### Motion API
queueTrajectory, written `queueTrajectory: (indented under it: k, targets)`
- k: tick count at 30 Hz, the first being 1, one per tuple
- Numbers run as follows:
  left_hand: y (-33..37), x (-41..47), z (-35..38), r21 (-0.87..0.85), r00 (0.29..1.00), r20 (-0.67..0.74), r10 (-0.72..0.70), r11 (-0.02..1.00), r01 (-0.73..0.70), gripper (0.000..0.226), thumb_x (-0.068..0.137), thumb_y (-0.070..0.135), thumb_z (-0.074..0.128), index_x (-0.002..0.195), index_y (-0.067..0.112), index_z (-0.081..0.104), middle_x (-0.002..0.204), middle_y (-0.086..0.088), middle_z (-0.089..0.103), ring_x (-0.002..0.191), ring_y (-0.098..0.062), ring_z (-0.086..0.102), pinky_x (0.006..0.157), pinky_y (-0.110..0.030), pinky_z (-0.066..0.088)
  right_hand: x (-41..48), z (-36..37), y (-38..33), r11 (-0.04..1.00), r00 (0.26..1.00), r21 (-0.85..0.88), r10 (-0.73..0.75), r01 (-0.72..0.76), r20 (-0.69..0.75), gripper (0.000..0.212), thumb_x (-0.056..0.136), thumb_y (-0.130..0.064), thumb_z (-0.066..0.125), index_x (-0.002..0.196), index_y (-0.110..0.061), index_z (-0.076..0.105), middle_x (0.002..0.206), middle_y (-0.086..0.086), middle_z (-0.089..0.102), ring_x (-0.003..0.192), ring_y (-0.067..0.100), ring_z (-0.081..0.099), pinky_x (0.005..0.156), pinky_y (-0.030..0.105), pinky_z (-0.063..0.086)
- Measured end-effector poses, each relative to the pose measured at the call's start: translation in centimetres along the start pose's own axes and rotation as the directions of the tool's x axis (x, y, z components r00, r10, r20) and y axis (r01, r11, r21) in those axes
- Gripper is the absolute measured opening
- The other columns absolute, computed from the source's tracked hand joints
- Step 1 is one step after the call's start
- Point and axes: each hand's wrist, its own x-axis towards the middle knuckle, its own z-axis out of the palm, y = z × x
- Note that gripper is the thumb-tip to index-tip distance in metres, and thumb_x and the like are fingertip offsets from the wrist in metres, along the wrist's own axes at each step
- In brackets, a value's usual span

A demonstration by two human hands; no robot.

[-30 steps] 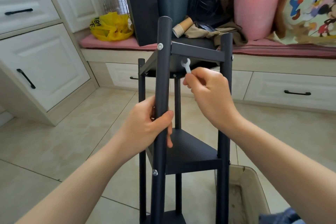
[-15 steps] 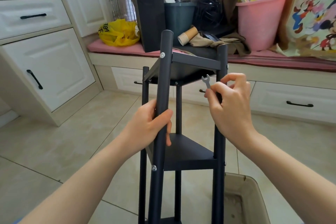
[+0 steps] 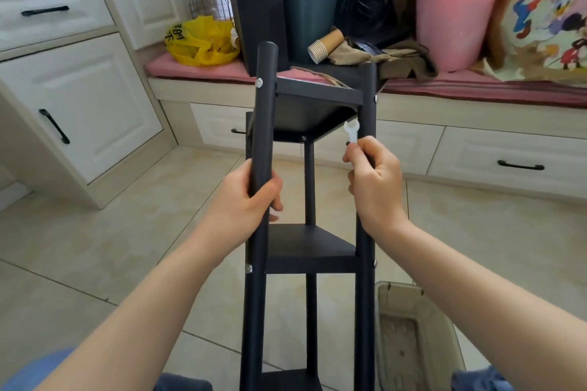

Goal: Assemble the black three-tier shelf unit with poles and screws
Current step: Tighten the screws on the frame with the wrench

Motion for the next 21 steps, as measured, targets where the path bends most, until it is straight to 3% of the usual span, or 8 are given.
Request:
queueTrajectory:
  k: [5, 10, 12, 14, 17, 21]
  targets:
    - [-0.9, -1.3, -0.6, -0.060, 0.997, -0.076, 0.000, 0.998, -0.004, 0.003, 0.100, 0.019, 0.059, 0.097, 0.020, 0.060, 0.069, 0.005, 0.065, 0.074, -0.015, 0.071, 0.072, -0.024, 0.059, -0.5, 0.9, -0.3, 0.995, 1.000, 0.098, -0.007, 0.009, -0.018, 0.030, 0.097, -0.014, 0.050, 0.068, -0.014, 0.055, 0.068, 0.022, 0.044, 0.064, 0.029, 0.041, 0.062, 0.042, 0.035]
    - [-0.9, -1.6, -0.8, -0.049, 0.994, -0.099, 0.042, 0.998, -0.047, 0.008, 0.097, 0.029, 0.058, 0.098, 0.021, 0.058, 0.063, 0.007, 0.059, 0.063, -0.018, 0.066, 0.076, -0.045, 0.060, -0.4, 1.3, -1.0, 0.989, 0.999, 0.145, -0.031, 0.035, -0.031, 0.031, 0.097, -0.010, 0.050, 0.067, -0.014, 0.056, 0.073, 0.030, 0.044, 0.061, 0.033, 0.040, 0.058, 0.040, 0.036]
    - [-0.6, -1.5, -0.7, -0.058, 0.991, -0.109, 0.075, 0.995, -0.082, 0.005, 0.101, 0.021, 0.057, 0.096, 0.020, 0.056, 0.062, 0.005, 0.056, 0.056, -0.018, 0.061, 0.068, -0.041, 0.060, 0.0, 1.4, -1.2, 0.988, 0.997, 0.141, -0.066, 0.070, -0.030, 0.031, 0.096, -0.012, 0.052, 0.065, -0.017, 0.055, 0.069, 0.024, 0.044, 0.066, 0.039, 0.042, 0.063, 0.044, 0.036]
    - [-0.2, -1.2, -0.5, -0.056, 0.987, -0.122, 0.105, 0.992, -0.112, 0.005, 0.102, 0.016, 0.055, 0.097, 0.017, 0.054, 0.064, 0.001, 0.053, 0.051, -0.018, 0.056, 0.060, -0.035, 0.059, 0.4, 1.4, -1.5, 0.984, 0.994, 0.142, -0.108, 0.111, -0.026, 0.033, 0.096, -0.013, 0.052, 0.065, -0.021, 0.054, 0.066, 0.010, 0.046, 0.069, 0.035, 0.044, 0.067, 0.042, 0.035]
    - [0.0, -0.6, -0.2, -0.044, 0.983, -0.136, 0.127, 0.990, -0.134, 0.006, 0.102, 0.013, 0.054, 0.102, 0.008, 0.051, 0.070, -0.005, 0.052, 0.051, -0.019, 0.053, 0.059, -0.031, 0.057, 1.1, 1.4, -1.9, 0.975, 0.985, 0.140, -0.166, 0.170, -0.039, 0.034, 0.096, -0.013, 0.052, 0.064, -0.025, 0.054, 0.070, -0.003, 0.049, 0.073, 0.027, 0.046, 0.070, 0.038, 0.035]
    - [-0.1, 0.4, 0.5, -0.029, 0.973, -0.187, 0.137, 0.989, -0.145, 0.010, 0.103, 0.011, 0.053, 0.104, 0.002, 0.050, 0.075, -0.011, 0.051, 0.052, -0.019, 0.051, 0.058, -0.028, 0.055, 2.1, 1.5, -1.7, 0.971, 0.980, 0.140, -0.186, 0.194, -0.068, 0.037, 0.095, -0.013, 0.053, 0.062, -0.030, 0.055, 0.072, -0.010, 0.051, 0.073, 0.029, 0.048, 0.069, 0.038, 0.035]
